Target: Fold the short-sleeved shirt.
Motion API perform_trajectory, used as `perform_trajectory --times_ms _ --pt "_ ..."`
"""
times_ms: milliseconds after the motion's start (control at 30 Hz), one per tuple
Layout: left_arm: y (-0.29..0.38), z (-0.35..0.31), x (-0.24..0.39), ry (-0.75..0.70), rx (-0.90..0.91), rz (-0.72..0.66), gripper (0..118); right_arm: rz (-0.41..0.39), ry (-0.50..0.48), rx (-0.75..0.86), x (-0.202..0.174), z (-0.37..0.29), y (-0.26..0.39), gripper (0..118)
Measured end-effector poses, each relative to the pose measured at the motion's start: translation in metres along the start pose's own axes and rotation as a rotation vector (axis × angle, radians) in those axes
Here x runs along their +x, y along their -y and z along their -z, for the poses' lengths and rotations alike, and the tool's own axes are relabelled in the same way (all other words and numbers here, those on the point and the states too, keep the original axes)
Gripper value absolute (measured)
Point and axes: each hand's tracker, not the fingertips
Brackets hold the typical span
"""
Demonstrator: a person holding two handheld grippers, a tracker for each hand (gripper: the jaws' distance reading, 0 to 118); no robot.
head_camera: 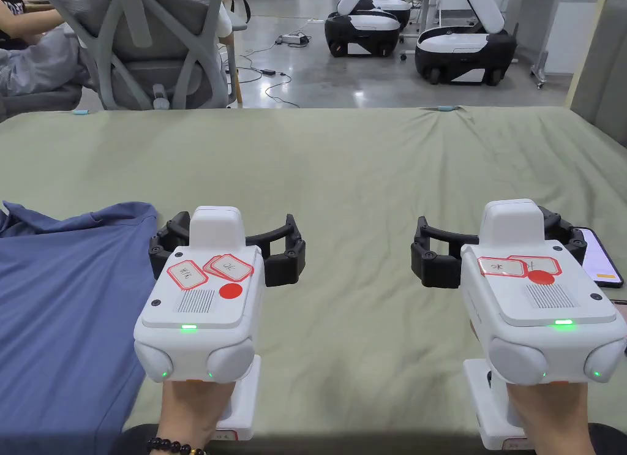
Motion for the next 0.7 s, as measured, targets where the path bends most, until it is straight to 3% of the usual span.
perform_trajectory --times_ms 433,500,533,567,600,633,667,700 --pt "-0.0011 -0.0022 -0.0015 0.004 -0.009 -0.011 118 -0.005 0.01 -0.001 0.0 -0.0015 -0.0004 118" --pt "-0.0009 -0.0028 -0.0013 0.008 -0.008 -0.005 109 -0.006 0.007 -0.003 0.0 -0.0019 -0.0003 117" --pt "-0.0006 -0.0034 -0.0013 0.016 0.0 -0.002 90 -0.005 -0.002 -0.005 0.0002 -0.0024 -0.0004 108" --pt "-0.0005 -0.0041 -0.0008 0.017 0.009 0.007 48 -0.006 -0.003 -0.007 0.0002 -0.0026 -0.0003 84" --pt "-0.0001 -0.0039 0.0009 -0.006 0.02 0.029 7 -0.011 -0.001 -0.008 -0.0004 -0.0024 0.0 52" --pt "0.0013 -0.0005 0.0019 -0.047 0.004 0.062 0 -0.023 0.009 -0.017 -0.0016 -0.0011 0.0006 14" --pt "0.0003 0.0012 0.0029 -0.072 0.001 0.076 0 -0.033 0.017 -0.027 -0.0027 0.0008 0.0017 0" --pt "-0.0004 0.0021 0.0021 -0.052 0.0 0.062 0 -0.049 0.033 -0.03 -0.0033 0.0016 0.0027 0"
